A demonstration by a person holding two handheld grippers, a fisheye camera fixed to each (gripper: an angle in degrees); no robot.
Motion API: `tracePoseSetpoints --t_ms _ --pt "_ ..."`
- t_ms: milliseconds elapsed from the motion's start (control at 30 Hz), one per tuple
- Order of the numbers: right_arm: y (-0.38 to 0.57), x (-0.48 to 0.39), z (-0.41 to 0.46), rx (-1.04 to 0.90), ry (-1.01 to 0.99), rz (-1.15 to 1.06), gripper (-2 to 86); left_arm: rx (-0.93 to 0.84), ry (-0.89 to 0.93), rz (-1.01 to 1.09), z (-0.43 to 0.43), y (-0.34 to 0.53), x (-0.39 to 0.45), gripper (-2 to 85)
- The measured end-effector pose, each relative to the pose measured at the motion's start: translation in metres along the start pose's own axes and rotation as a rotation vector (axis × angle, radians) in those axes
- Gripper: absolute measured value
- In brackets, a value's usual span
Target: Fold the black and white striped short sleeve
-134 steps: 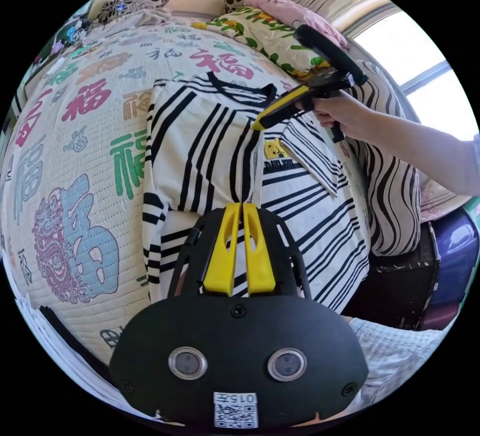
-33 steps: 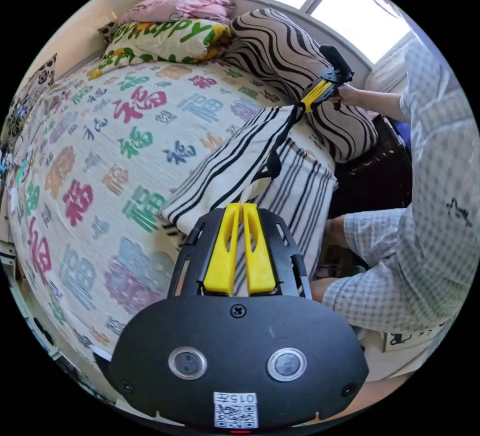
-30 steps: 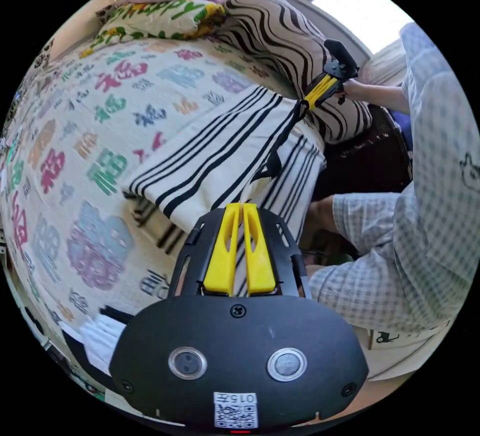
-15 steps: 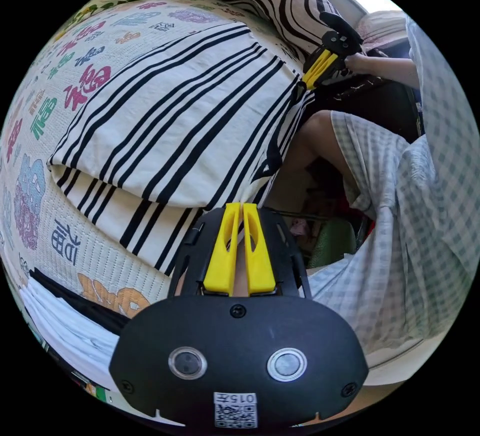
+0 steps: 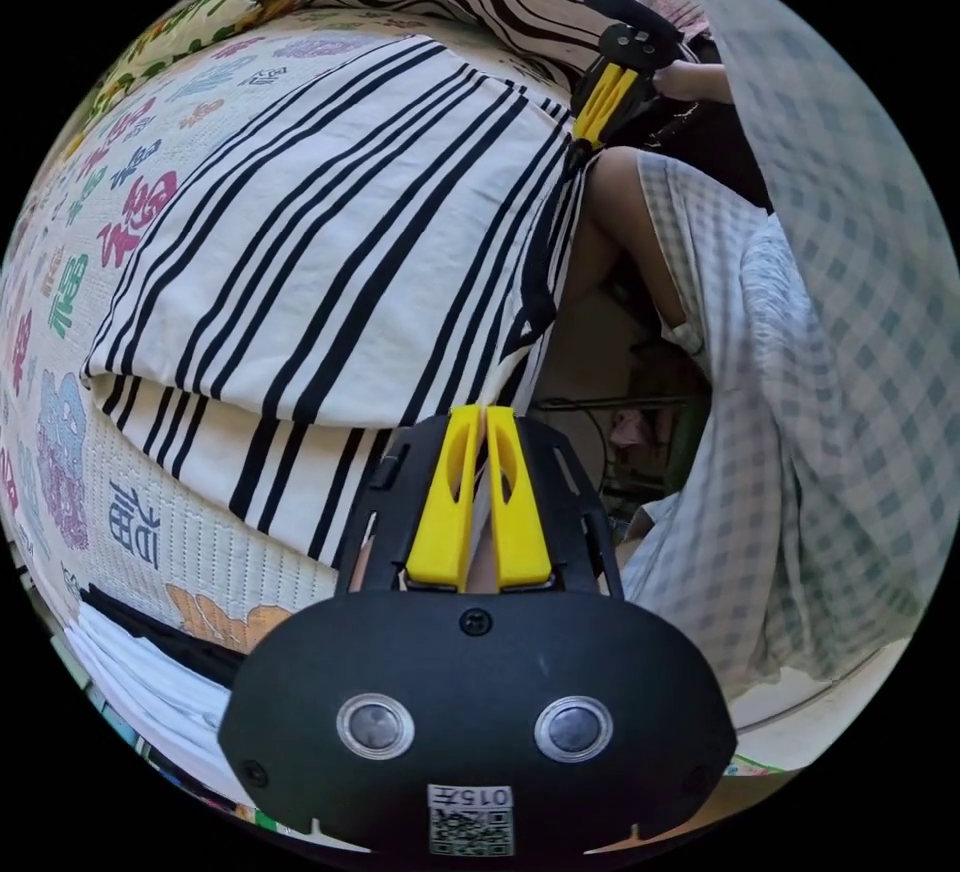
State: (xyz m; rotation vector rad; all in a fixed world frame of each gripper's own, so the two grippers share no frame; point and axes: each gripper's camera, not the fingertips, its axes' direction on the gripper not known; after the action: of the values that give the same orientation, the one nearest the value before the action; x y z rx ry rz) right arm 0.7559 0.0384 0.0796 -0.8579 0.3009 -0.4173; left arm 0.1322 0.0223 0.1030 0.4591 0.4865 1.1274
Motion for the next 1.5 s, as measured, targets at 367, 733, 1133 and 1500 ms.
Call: tracePoseSetpoints --t_ms 367,733,1133,1500 --pt "0.009 -0.001 -0.003 0.259 -0.182 0.102 -0.5 0.358 0.12 -0.163 -0.077 0.063 -0.031 0.5" --pt "0.06 0.023 0.001 0.49 -0.196 0.499 1.1 0.417 0.184 -0.493 -0.134 0.109 -0.108 4.3" --pt "0.089 0.095 -0.012 0.744 -0.387 0.873 9.0 0.652 0.319 -1.005 -0.189 0.169 -0.267 10.0" --pt "0.087 0.055 -0.06 0.602 -0.19 0.841 -0.6 0.589 0.334 -0.958 -0.222 0.203 -0.29 -0.4"
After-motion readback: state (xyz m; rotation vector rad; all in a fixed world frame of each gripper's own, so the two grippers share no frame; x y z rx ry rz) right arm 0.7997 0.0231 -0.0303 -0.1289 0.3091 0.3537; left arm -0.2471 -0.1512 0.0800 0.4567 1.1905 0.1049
